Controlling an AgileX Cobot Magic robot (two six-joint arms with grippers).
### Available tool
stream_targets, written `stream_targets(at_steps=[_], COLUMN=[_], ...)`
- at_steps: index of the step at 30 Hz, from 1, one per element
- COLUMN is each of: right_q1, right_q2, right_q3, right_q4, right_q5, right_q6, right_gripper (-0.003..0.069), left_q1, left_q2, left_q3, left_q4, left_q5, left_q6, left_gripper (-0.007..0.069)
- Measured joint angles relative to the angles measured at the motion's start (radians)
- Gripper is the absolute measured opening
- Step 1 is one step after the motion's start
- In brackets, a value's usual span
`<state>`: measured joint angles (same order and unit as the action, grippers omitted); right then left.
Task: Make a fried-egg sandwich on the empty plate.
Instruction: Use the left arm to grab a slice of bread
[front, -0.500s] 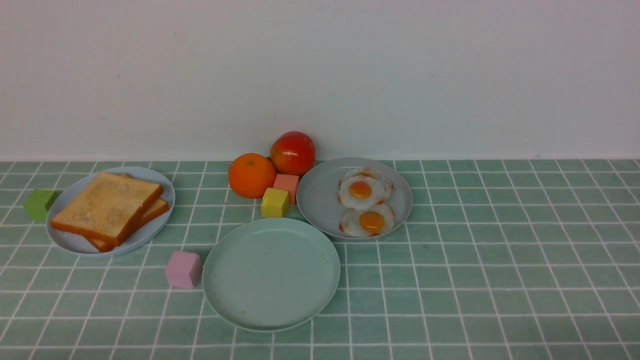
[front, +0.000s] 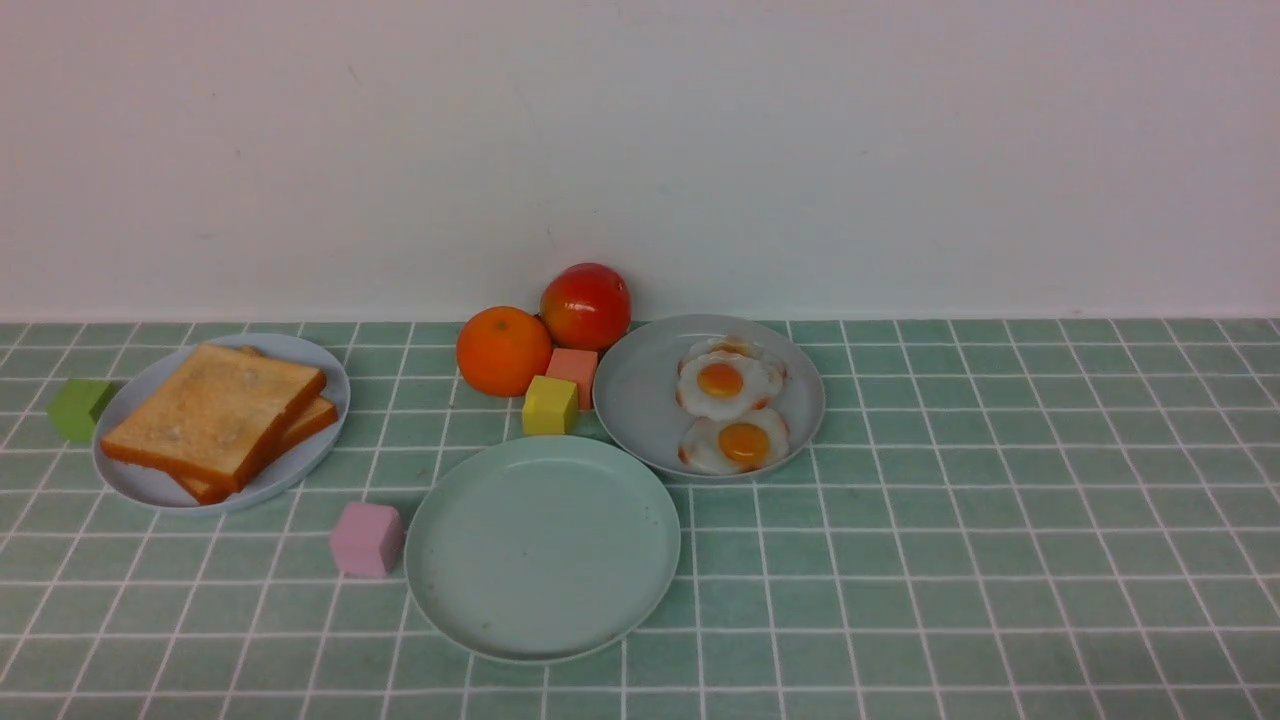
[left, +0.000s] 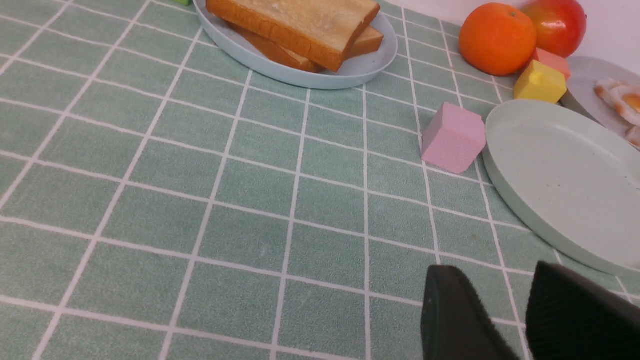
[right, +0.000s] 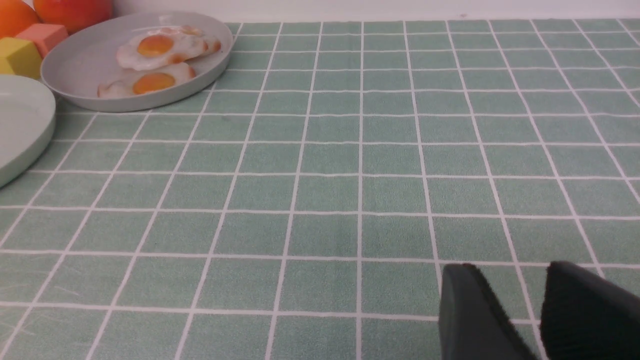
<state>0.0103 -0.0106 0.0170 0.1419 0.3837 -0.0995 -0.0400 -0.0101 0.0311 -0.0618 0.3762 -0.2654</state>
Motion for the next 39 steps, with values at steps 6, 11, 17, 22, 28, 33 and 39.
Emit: stream_targets(at_steps=[6,11,17,22,28,33,39], right_q1=[0.000,0.000,0.000,0.000,0.000,0.000,0.000], right_q2=[0.000,0.000,0.000,0.000,0.000,0.000,0.000], right_q3=[0.000,0.000,0.000,0.000,0.000,0.000,0.008], right_q4=[0.000,0.000,0.000,0.000,0.000,0.008,0.292], right_q5=[0.000,0.000,0.000,0.000,0.000,-0.005,-0.119], right_q6=[0.000,0.000,0.000,0.000,0.000,0.002,0.126], right_gripper=[0.0239,0.0239,0.0239,0.0239,0.0239,0.0239,0.0239], left_q1=[0.000,0.000,0.000,0.000,-0.005,-0.091,-0.162], left_q2=[0.000,0.000,0.000,0.031,0.344,0.609,0.932], left_q3=[0.000,0.000,-0.004,-0.155,-0.430,-0.615,-0.839], left_q4=[-0.022,-0.266,-0.399,-0.312,-0.197,-0.176,-0.112], left_q5=[-0.056,-0.191,-0.332,-0.247,0.061,0.276,0.425], left_q6=[-0.021,-0.196,-0.254,-0.202,0.034,0.158,0.174], left_gripper=[0.0238,0.0238,0.0231,0.0124,-0.0013,-0.0013,-0.0013])
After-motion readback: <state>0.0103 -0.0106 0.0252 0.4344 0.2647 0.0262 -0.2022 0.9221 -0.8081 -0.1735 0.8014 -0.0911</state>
